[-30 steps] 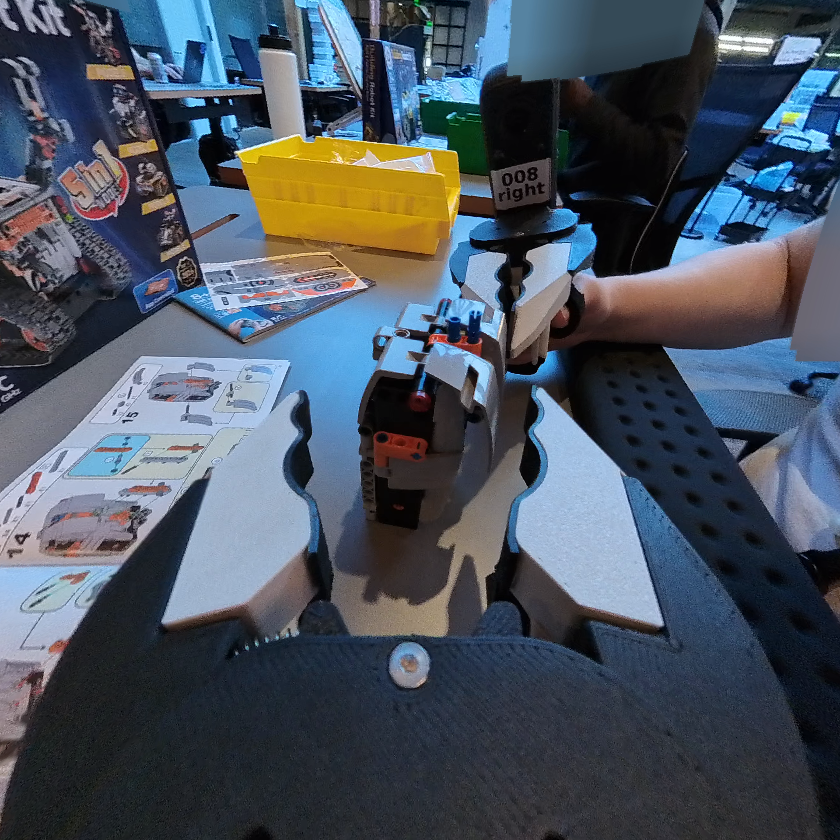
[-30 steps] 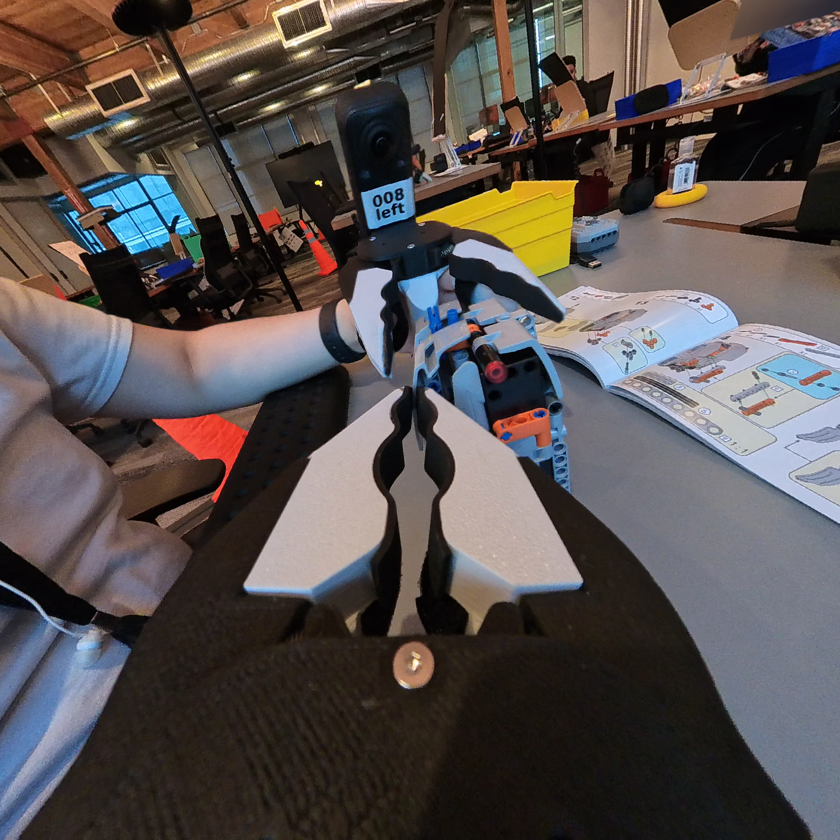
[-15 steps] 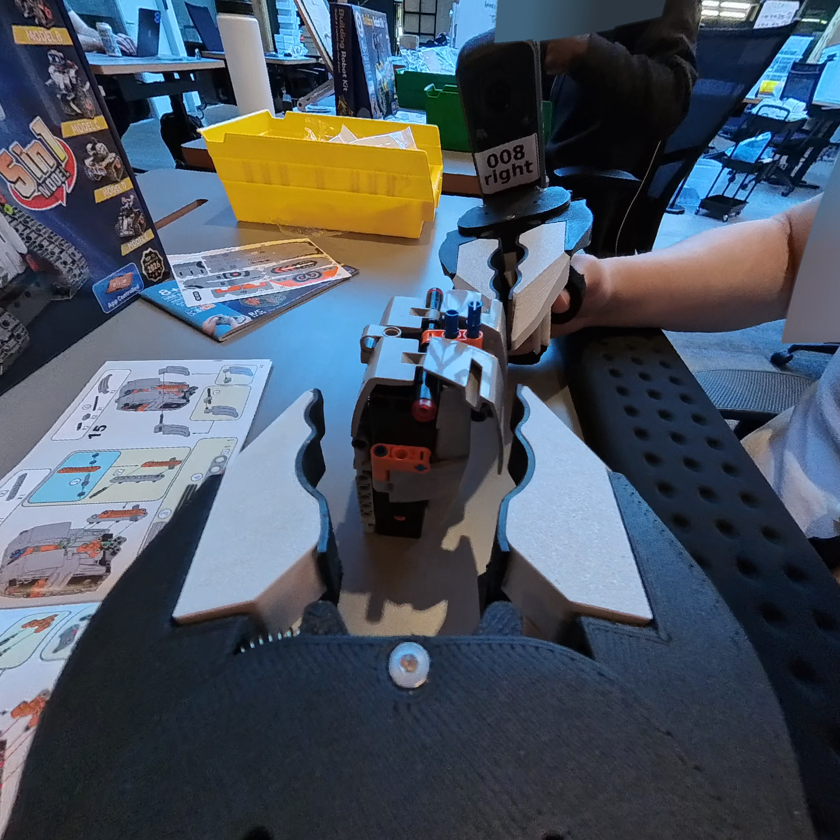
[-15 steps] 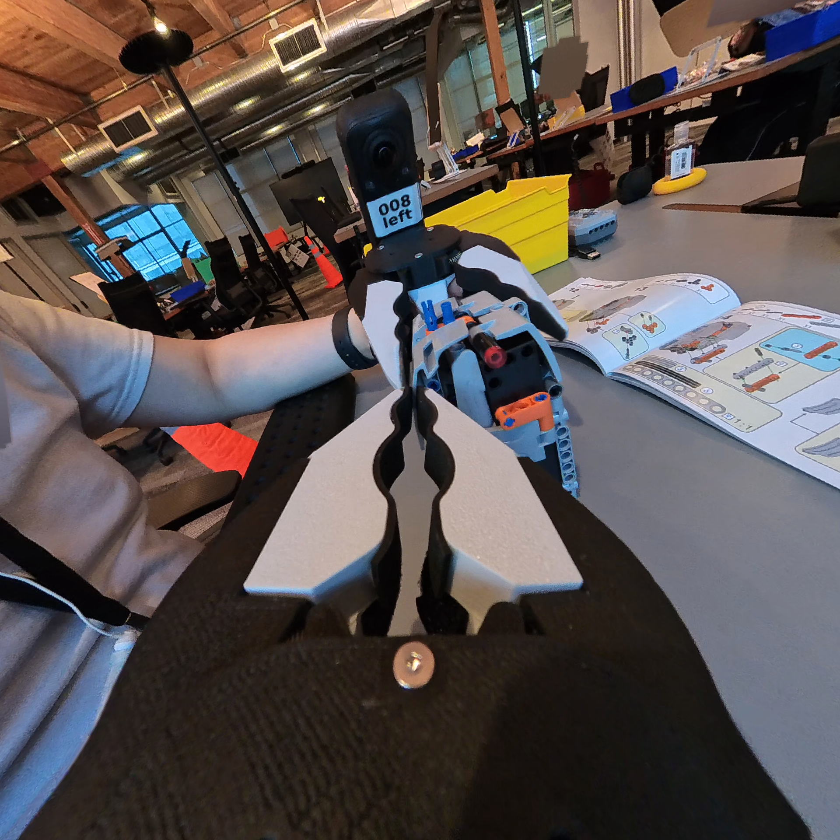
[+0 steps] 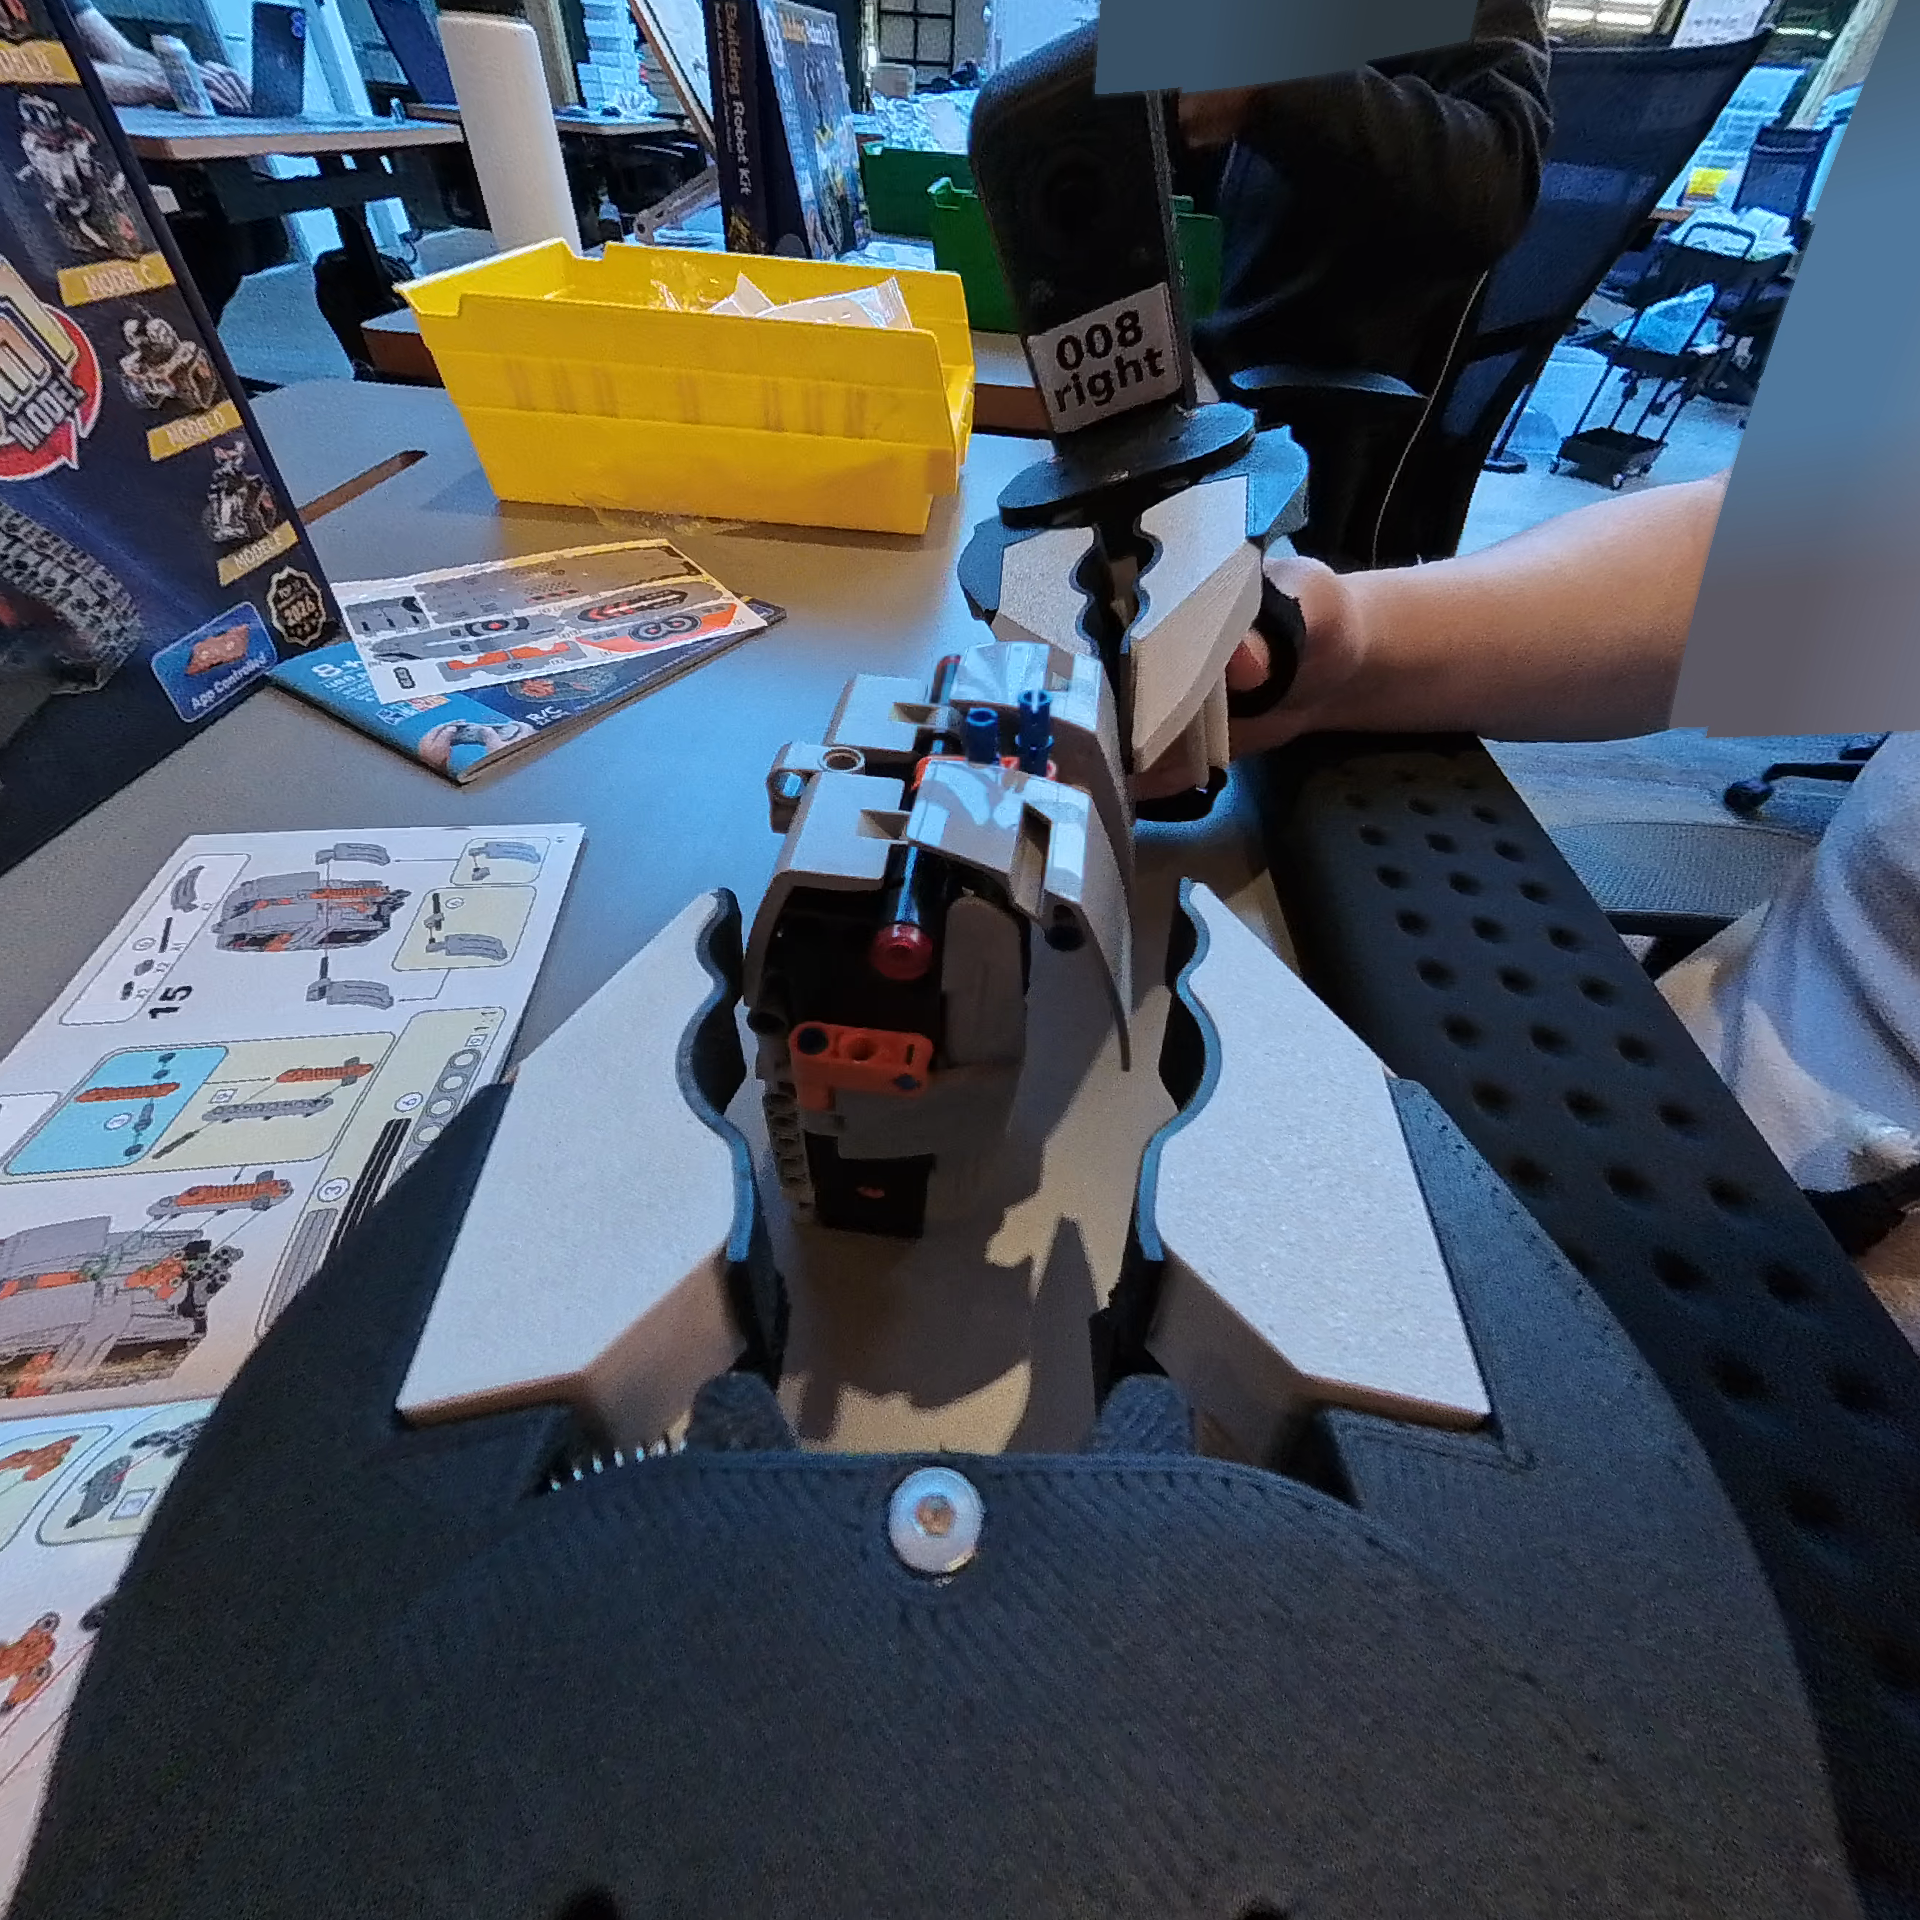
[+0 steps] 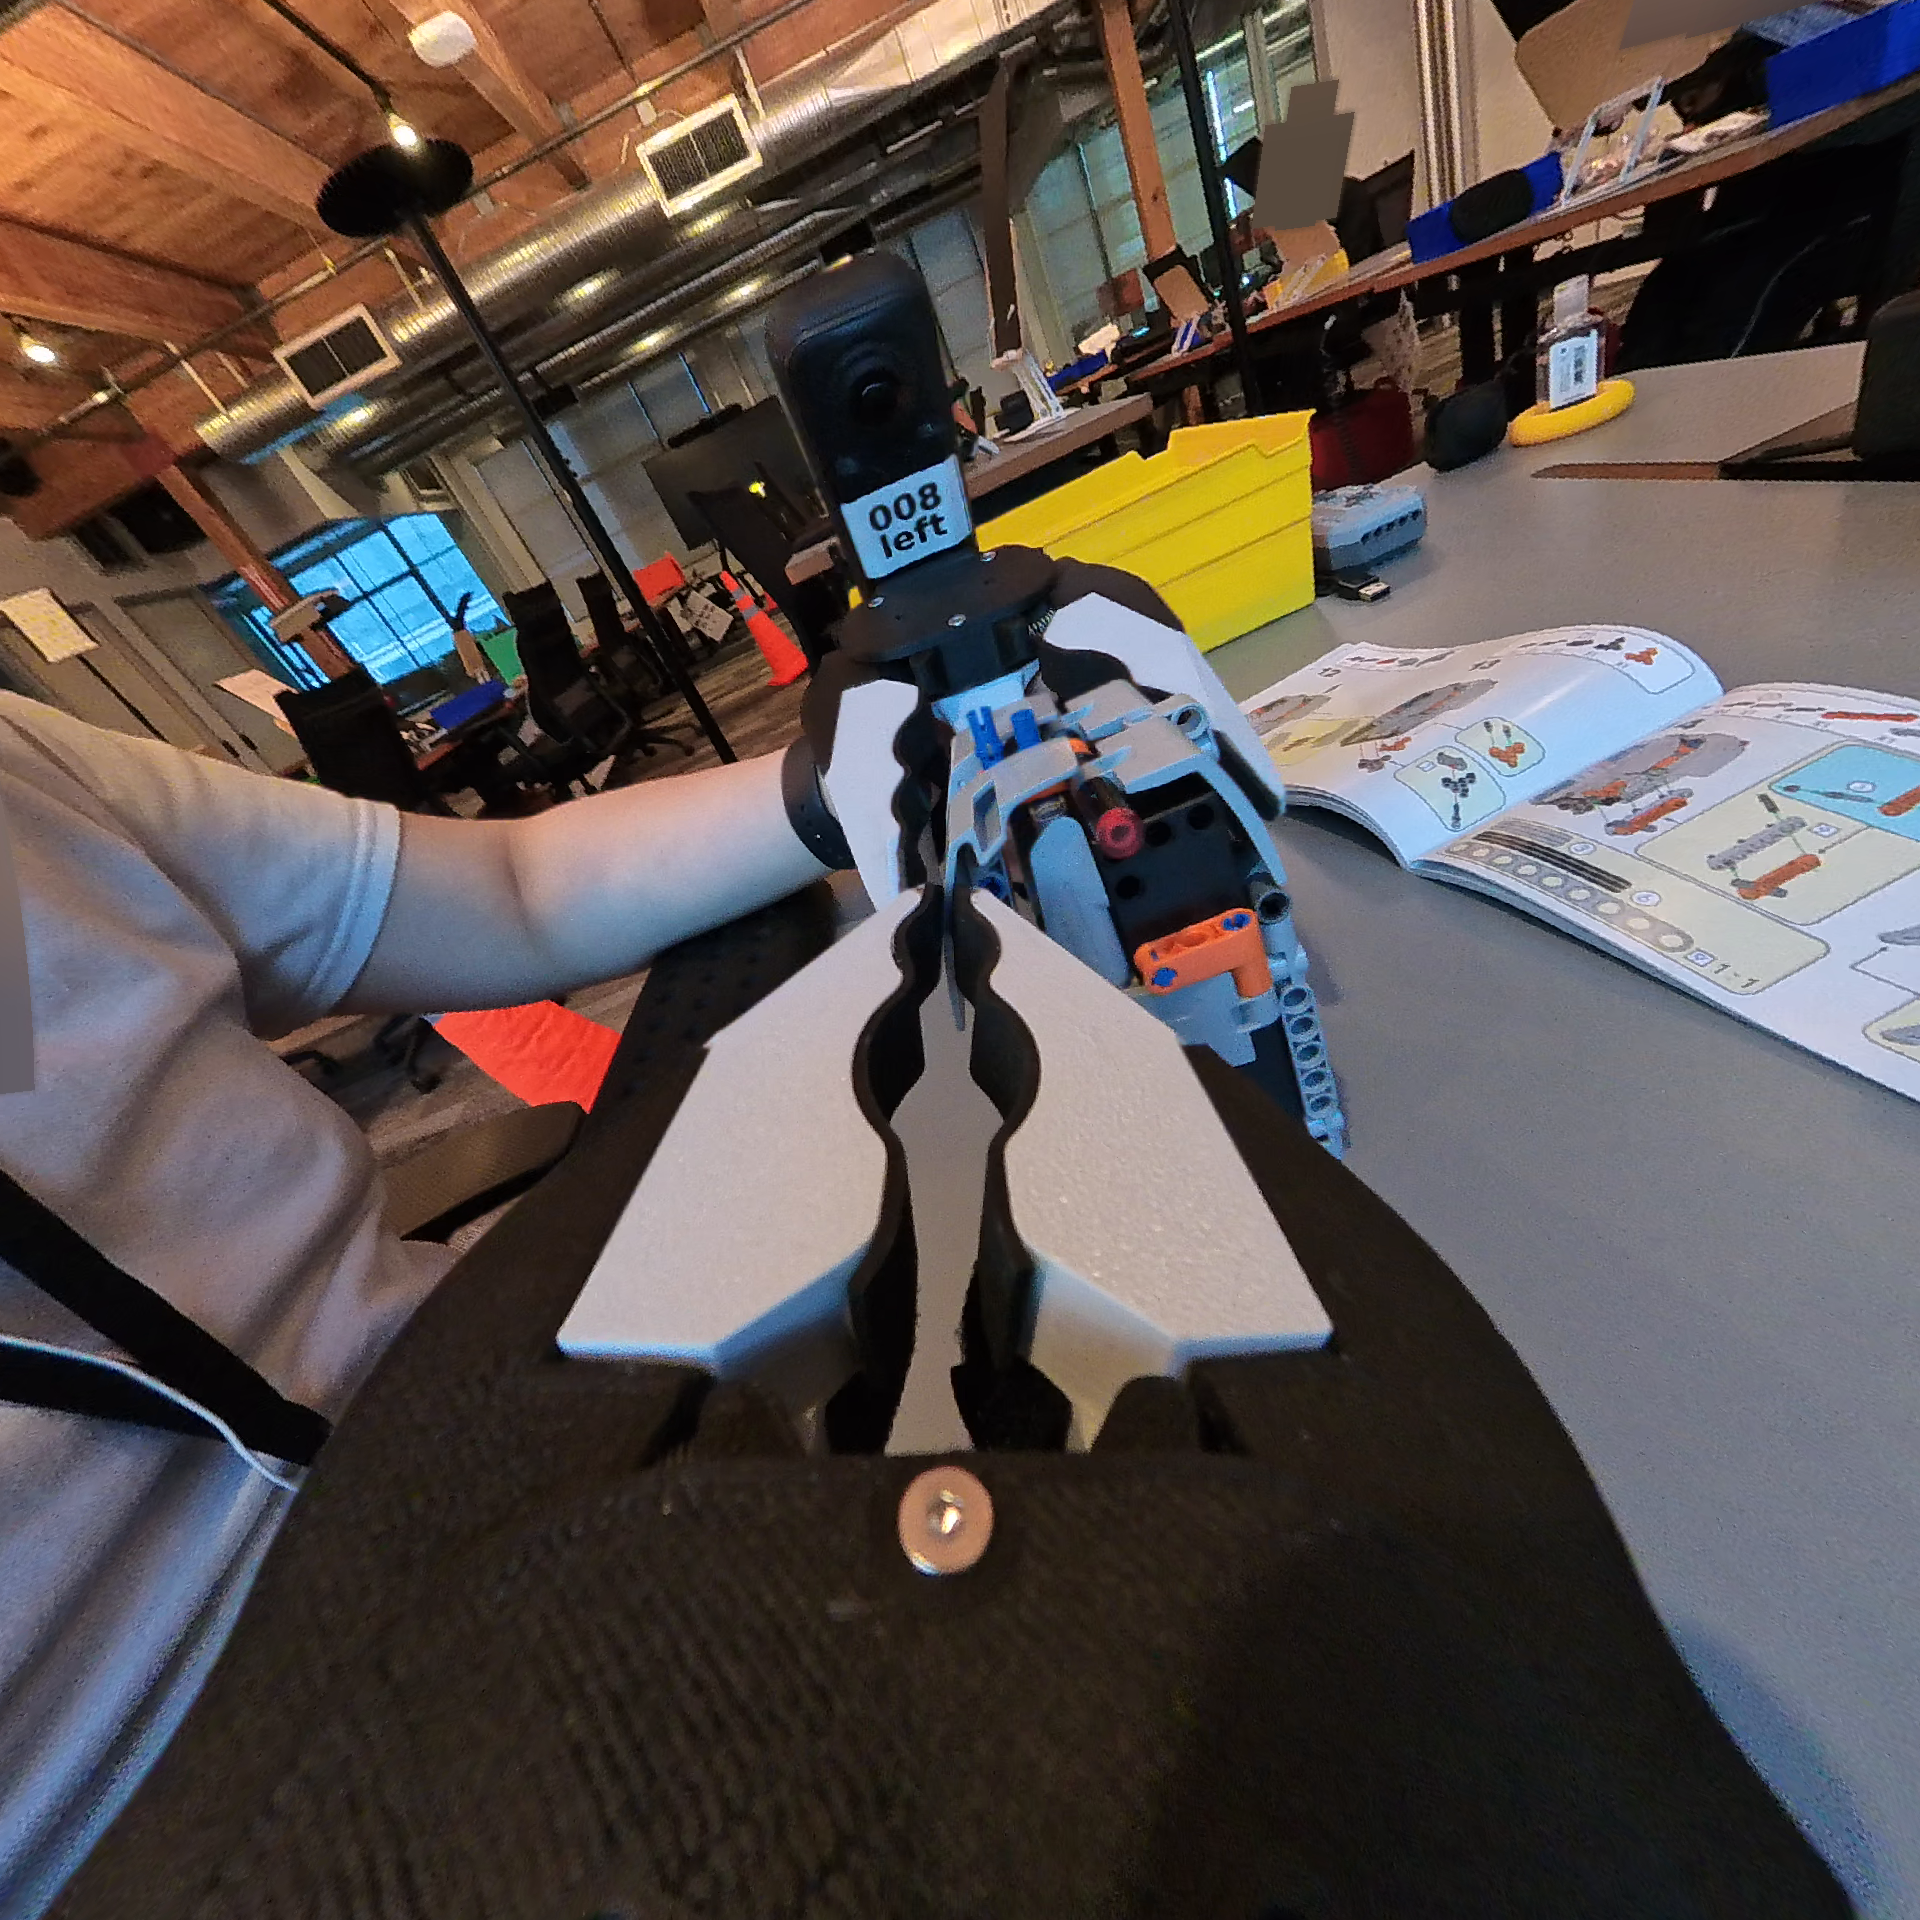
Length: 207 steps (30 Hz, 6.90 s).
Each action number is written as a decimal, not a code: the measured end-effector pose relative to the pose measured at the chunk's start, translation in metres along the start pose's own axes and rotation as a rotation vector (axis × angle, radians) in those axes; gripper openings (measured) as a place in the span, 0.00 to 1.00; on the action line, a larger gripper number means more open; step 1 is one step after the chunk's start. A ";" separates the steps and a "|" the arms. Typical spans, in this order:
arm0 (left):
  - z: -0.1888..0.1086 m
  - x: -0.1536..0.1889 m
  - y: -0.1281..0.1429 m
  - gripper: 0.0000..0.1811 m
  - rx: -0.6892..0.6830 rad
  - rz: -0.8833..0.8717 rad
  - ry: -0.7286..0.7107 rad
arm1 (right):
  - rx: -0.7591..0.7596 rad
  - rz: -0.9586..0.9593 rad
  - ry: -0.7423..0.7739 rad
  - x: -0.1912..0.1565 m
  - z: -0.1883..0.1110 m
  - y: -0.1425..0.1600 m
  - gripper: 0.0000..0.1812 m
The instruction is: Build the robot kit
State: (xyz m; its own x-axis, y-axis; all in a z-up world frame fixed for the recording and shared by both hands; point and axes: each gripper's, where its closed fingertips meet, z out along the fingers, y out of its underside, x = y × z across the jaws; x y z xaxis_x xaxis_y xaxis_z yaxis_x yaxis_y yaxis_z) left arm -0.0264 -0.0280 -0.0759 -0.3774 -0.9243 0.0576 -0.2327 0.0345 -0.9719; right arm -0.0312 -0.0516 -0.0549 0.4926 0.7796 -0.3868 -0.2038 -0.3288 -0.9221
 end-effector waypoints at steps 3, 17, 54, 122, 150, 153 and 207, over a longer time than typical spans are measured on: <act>-0.002 0.000 0.000 0.44 0.000 0.002 -0.016 | 0.003 0.025 -0.006 0.001 0.001 -0.001 0.00; 0.007 -0.001 0.000 0.42 0.021 0.001 -0.036 | -0.036 0.011 -0.025 0.000 0.000 0.003 0.00; 0.008 -0.011 -0.007 0.33 0.075 0.017 -0.103 | -0.147 -0.153 0.139 0.017 -0.006 0.002 0.01; -0.046 -0.014 0.003 0.46 0.024 0.035 -0.263 | -0.195 -0.313 0.059 0.033 0.029 -0.005 0.28; -0.034 -0.014 -0.001 0.35 0.156 -0.114 -0.108 | -0.229 -0.244 0.099 0.031 0.033 -0.003 0.31; -0.035 -0.015 -0.001 0.35 0.156 -0.125 -0.118 | -0.233 -0.305 0.170 0.032 0.029 -0.007 0.32; -0.013 -0.007 -0.007 0.36 0.143 -0.103 -0.185 | -0.120 0.070 0.008 0.004 0.004 0.011 0.00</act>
State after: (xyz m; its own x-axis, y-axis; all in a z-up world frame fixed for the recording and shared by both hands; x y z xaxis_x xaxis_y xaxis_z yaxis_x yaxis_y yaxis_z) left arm -0.0337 -0.0165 -0.0667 -0.1847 -0.9744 0.1282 -0.1278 -0.1055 -0.9862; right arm -0.0352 -0.0503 -0.0666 0.4879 0.7481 -0.4498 -0.1358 -0.4439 -0.8857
